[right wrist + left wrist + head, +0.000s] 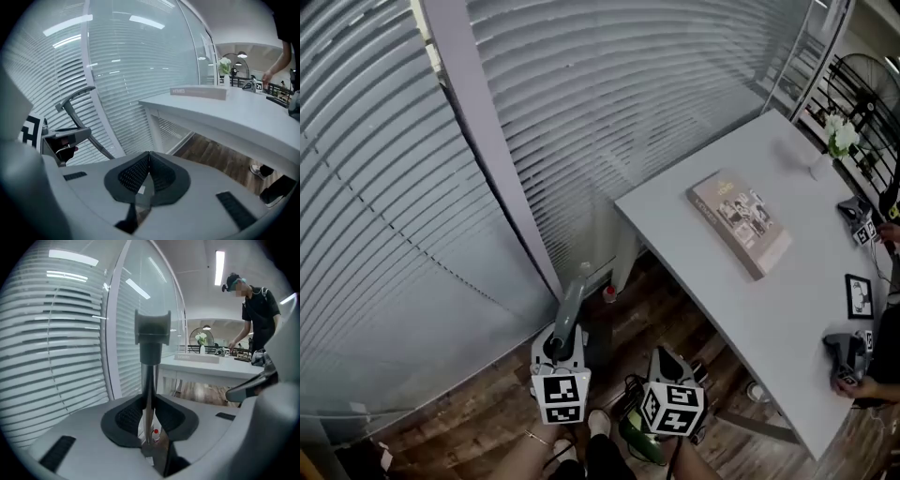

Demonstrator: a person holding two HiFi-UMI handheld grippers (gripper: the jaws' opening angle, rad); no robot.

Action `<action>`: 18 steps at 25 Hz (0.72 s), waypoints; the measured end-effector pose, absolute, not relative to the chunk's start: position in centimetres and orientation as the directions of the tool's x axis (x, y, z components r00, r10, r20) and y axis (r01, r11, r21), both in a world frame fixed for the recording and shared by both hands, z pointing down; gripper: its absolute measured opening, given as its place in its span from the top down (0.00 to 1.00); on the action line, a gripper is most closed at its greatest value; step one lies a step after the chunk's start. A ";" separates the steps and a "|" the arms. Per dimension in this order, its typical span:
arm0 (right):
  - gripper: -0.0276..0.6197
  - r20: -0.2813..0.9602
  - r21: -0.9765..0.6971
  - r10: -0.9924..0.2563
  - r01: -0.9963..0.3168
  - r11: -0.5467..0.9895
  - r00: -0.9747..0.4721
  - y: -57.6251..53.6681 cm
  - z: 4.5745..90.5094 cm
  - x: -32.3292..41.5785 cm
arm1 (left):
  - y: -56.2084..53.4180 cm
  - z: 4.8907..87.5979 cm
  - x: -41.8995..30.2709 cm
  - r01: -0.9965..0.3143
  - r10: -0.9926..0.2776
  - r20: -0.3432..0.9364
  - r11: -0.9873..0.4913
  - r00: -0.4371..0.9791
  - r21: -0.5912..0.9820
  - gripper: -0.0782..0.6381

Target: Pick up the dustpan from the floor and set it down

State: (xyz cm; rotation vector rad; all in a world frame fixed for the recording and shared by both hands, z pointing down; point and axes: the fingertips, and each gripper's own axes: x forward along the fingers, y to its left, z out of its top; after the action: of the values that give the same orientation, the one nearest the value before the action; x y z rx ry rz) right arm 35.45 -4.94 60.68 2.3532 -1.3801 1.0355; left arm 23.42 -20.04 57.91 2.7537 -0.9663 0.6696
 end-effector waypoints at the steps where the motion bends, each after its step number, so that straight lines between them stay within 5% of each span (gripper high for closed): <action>1: 0.91 0.662 -0.151 -0.685 -0.841 -0.519 0.304 -5.3 59.7 34.9 | -19.9 56.8 22.8 -0.627 -0.561 0.455 -0.779 0.692 -0.007 0.76; 18: 0.91 0.365 -0.092 -0.930 -0.993 -0.075 0.036 -16.5 38.5 22.5 | -20.4 36.5 8.6 -0.779 -0.742 0.345 -0.626 0.575 -0.047 0.76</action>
State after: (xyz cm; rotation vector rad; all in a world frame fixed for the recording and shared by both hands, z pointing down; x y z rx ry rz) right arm 22.50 -16.48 38.51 2.1179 -1.9986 0.4976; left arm 8.58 -20.44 36.49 2.6894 -1.3032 0.5105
